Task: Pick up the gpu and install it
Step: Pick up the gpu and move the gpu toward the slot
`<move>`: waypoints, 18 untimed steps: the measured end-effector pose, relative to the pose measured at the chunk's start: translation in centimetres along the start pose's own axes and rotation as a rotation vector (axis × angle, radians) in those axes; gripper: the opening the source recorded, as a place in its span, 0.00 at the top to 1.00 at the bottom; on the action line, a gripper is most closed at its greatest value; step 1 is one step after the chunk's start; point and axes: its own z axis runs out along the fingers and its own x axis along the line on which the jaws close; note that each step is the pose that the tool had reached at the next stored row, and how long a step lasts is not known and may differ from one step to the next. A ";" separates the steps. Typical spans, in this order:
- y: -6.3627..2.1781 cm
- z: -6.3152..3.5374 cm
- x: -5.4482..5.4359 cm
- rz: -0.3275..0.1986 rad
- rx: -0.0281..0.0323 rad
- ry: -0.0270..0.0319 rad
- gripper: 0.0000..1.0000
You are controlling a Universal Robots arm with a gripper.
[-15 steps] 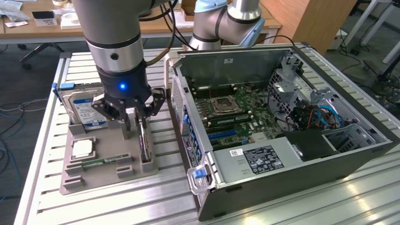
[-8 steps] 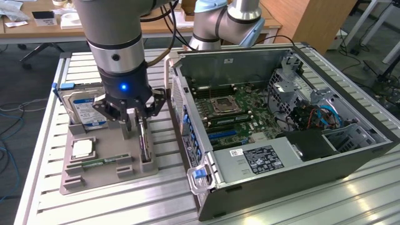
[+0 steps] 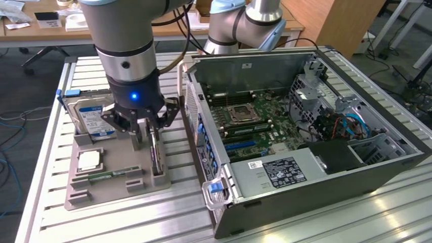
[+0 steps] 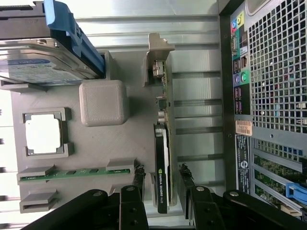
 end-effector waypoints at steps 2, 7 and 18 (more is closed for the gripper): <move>0.00 0.09 0.0 0.000 0.0000 0.0000 0.58; -0.02 0.36 0.0 0.000 0.0000 0.0000 0.58; -0.06 1.33 0.1 0.000 0.0000 0.0000 0.58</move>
